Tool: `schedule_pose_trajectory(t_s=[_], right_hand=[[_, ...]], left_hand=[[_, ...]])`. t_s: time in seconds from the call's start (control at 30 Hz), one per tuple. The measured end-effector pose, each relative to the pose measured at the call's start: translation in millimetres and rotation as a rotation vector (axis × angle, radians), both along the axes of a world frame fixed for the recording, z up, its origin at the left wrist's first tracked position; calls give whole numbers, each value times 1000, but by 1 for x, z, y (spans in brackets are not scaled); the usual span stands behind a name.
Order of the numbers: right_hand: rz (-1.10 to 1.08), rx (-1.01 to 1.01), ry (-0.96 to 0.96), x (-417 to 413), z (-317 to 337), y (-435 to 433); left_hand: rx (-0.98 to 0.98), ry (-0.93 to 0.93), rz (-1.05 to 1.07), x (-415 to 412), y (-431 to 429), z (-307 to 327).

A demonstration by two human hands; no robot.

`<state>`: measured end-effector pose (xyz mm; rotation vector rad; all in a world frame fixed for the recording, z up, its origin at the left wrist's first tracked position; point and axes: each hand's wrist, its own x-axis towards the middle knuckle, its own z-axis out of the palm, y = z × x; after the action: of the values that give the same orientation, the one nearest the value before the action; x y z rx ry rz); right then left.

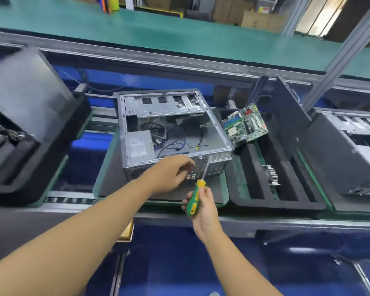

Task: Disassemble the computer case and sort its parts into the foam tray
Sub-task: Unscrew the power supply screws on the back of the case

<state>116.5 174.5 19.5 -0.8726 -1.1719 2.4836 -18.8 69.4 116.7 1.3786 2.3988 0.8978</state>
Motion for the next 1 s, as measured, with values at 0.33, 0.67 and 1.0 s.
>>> schedule_pose_trajectory(t_s=[0.33,0.67,1.0], right_hand=[[373,346,-308,3,-30,-75],[403,612,-500,-14,-47,-90],[366,555,-550,-21,-55,-93]], left_hand=[[-441,253,250,-64,-104,5],[-615,505,220,-62,-95,-24],[-642,817,163,-61,-100,-40]])
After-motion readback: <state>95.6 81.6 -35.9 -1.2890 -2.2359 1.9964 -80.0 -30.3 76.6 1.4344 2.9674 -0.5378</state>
